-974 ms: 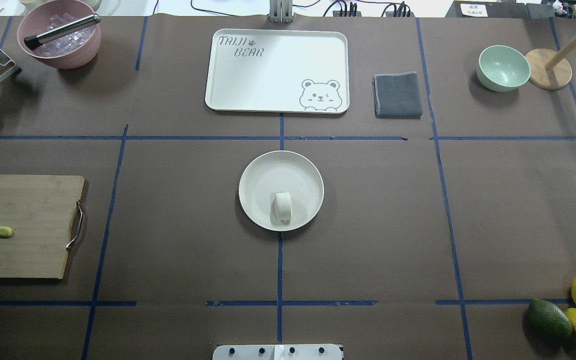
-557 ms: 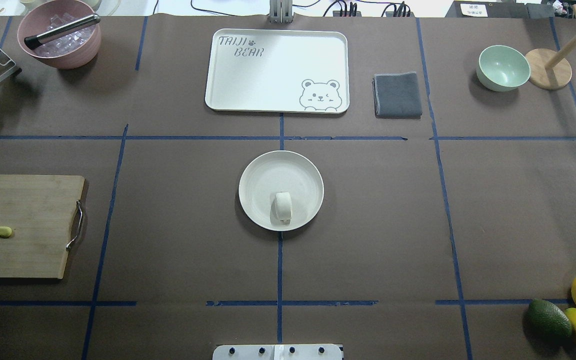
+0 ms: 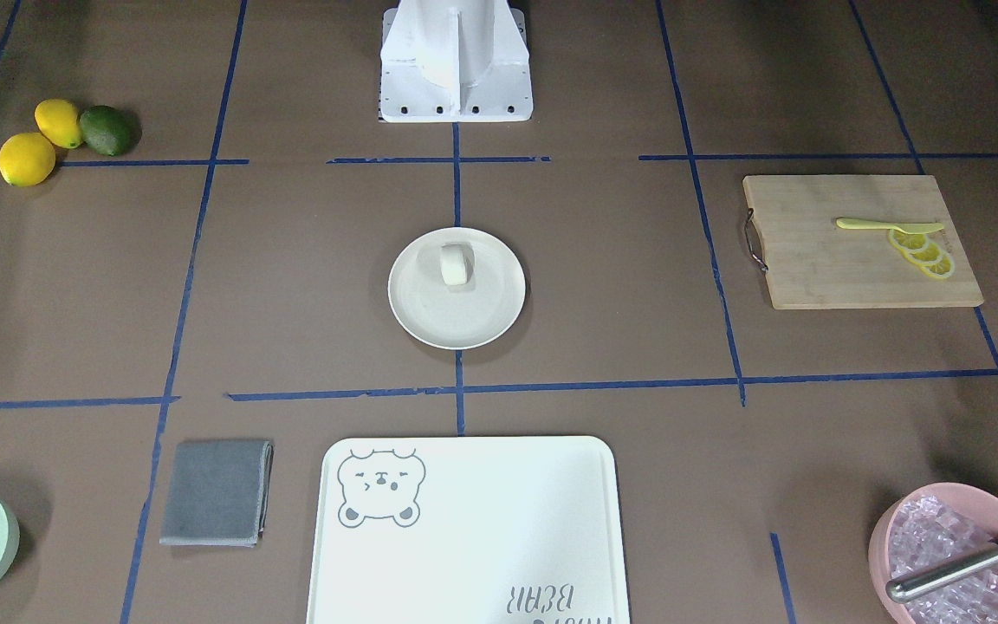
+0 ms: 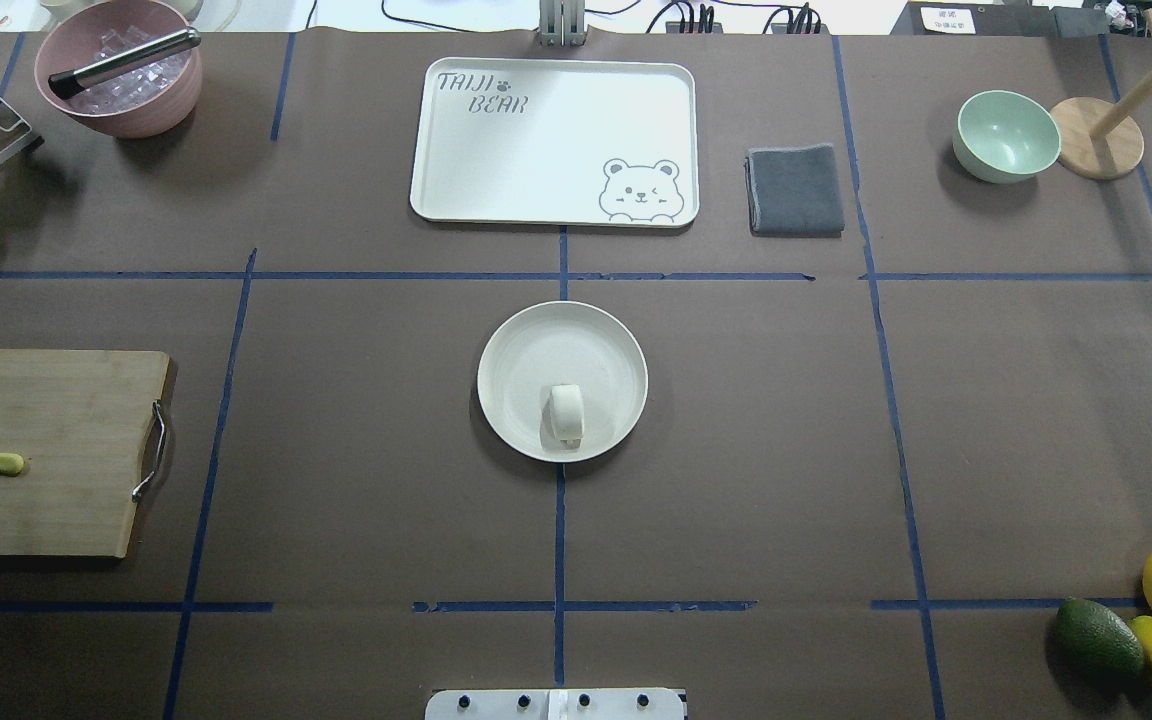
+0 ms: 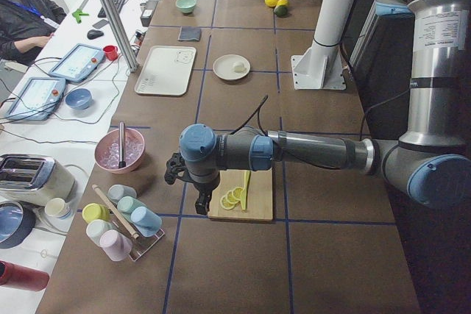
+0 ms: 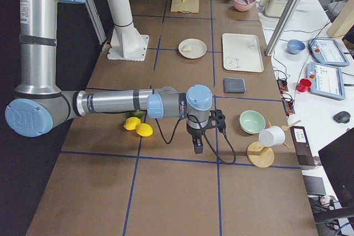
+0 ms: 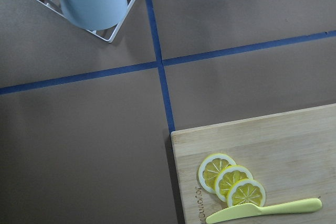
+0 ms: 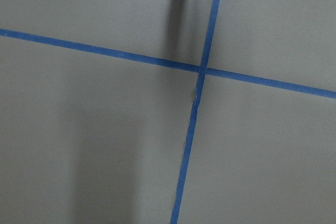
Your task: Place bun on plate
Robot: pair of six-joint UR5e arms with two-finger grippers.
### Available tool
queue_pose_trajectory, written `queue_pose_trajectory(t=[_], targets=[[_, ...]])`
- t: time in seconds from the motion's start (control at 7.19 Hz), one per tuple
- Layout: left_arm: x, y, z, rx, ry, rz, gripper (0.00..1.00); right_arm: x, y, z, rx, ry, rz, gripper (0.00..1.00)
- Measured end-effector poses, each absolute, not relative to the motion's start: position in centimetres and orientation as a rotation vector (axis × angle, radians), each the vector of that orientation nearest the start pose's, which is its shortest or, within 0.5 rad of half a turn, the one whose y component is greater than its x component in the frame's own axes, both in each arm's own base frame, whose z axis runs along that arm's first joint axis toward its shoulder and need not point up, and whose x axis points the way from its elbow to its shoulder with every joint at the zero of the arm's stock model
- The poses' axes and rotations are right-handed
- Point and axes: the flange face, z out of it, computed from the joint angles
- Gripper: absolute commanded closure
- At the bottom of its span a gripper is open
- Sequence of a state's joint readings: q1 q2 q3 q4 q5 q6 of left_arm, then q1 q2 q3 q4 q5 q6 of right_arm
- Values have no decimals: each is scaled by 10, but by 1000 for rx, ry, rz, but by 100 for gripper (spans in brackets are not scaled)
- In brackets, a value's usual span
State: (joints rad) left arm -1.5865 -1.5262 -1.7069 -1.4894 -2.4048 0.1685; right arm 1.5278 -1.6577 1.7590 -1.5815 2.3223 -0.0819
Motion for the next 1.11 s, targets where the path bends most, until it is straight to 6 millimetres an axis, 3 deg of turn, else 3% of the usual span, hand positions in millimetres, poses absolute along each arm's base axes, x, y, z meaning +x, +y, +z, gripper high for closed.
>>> queue_pose_trajectory(t=[1.11], targets=[[-68,-466,629,65,828,143,0,45,-461,609,103,-750,-153,0]])
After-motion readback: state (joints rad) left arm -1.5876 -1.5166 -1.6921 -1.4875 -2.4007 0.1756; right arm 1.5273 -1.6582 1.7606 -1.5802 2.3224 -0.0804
